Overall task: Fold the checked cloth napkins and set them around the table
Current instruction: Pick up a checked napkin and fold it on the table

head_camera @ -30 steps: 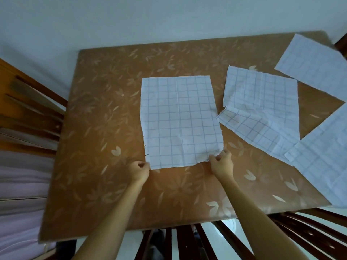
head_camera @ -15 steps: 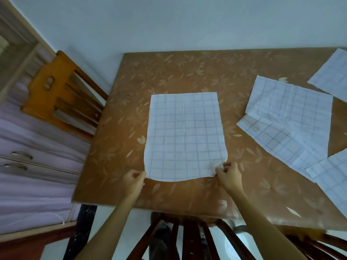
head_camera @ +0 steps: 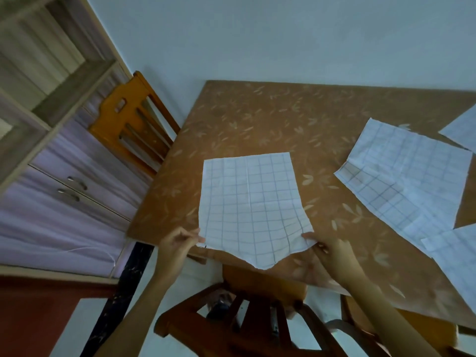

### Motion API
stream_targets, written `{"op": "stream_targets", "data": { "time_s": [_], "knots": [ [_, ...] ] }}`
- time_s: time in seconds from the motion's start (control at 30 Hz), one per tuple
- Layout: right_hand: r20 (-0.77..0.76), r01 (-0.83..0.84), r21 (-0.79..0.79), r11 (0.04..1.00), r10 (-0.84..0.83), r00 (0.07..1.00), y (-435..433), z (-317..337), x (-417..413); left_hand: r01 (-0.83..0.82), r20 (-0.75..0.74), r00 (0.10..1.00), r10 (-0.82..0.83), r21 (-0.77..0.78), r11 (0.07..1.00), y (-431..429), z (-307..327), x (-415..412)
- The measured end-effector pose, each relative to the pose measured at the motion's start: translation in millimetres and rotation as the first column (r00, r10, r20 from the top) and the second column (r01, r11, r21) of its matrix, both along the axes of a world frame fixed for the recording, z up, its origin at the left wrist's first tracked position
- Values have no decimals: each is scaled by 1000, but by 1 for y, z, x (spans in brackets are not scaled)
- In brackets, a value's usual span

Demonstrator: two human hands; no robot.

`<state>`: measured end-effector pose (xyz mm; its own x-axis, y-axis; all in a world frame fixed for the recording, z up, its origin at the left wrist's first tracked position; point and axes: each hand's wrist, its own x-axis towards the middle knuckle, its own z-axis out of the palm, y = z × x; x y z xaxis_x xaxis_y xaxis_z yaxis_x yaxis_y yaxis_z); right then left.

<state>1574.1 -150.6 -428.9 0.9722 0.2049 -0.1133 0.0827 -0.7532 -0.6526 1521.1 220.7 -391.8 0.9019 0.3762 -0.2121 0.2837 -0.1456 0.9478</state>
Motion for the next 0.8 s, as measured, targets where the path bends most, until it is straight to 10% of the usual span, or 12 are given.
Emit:
{"op": "stream_targets", "data": {
  "time_s": [0.27, 0.8],
  "knots": [
    [220, 4, -43, 999, 6, 976, -4, 18, -23, 0, 25, 1000, -2, 60, 998, 24, 8, -42],
    [47, 155, 51, 987, -157, 986, 55, 52, -31, 82, 45, 995, -88, 119, 990, 96, 11, -53]
  ]
}}
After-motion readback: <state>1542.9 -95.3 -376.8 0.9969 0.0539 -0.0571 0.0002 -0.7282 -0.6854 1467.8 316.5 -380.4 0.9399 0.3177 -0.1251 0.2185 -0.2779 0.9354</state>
